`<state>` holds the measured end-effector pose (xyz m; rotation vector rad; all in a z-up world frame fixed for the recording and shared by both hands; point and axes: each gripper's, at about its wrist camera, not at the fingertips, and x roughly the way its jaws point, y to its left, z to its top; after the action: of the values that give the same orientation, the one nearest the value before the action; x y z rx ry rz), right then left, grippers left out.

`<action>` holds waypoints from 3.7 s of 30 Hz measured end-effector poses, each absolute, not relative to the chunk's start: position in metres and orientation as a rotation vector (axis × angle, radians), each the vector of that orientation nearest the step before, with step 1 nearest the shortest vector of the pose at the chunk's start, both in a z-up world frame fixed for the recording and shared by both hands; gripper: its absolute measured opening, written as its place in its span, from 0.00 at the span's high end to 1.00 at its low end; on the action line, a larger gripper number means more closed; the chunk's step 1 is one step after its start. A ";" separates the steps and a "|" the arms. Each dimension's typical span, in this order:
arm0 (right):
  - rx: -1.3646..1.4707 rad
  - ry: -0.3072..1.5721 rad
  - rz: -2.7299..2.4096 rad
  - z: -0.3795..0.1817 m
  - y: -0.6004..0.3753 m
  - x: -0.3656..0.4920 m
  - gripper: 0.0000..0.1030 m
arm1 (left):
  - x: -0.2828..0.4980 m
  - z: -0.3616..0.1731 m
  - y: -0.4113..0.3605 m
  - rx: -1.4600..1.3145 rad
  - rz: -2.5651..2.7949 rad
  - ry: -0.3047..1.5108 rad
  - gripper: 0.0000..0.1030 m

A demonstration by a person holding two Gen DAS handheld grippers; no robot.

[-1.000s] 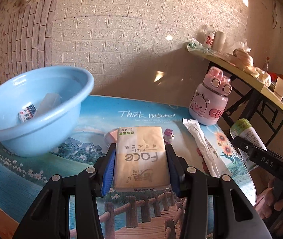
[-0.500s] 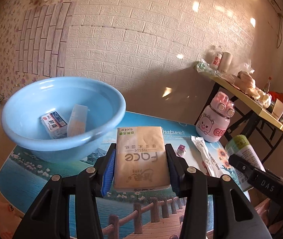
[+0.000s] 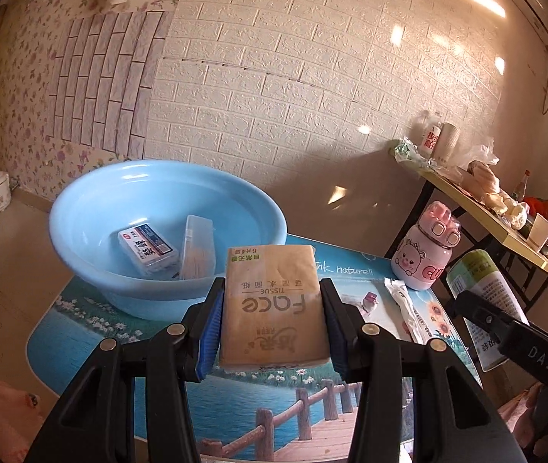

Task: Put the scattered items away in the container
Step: 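Lift the tissue pack and the can and carry both over the basin, then open the left gripper to drop the tissue pack in the basin while the right releases the can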

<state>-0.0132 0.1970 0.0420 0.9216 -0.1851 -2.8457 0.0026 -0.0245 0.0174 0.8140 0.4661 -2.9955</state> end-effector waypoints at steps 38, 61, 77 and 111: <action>0.857 0.067 -2.554 0.063 0.029 -0.096 0.55 | -0.045 0.060 -0.168 0.722 -2.892 0.302 0.57; 0.981 0.102 -2.490 0.023 -0.014 -0.139 0.55 | -0.101 0.012 -0.176 0.906 -2.850 0.211 0.52; 0.985 0.120 -2.483 0.022 -0.024 -0.142 0.55 | -0.095 0.017 -0.185 0.880 -2.846 0.185 0.28; 0.907 0.048 -2.605 0.048 0.014 -0.119 0.01 | -0.067 0.041 -0.183 0.825 -2.844 0.199 0.15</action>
<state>-0.1185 0.0143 0.0481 0.9072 0.0475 -2.6046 -0.0672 -0.1827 0.0408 0.8254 0.1988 -2.8442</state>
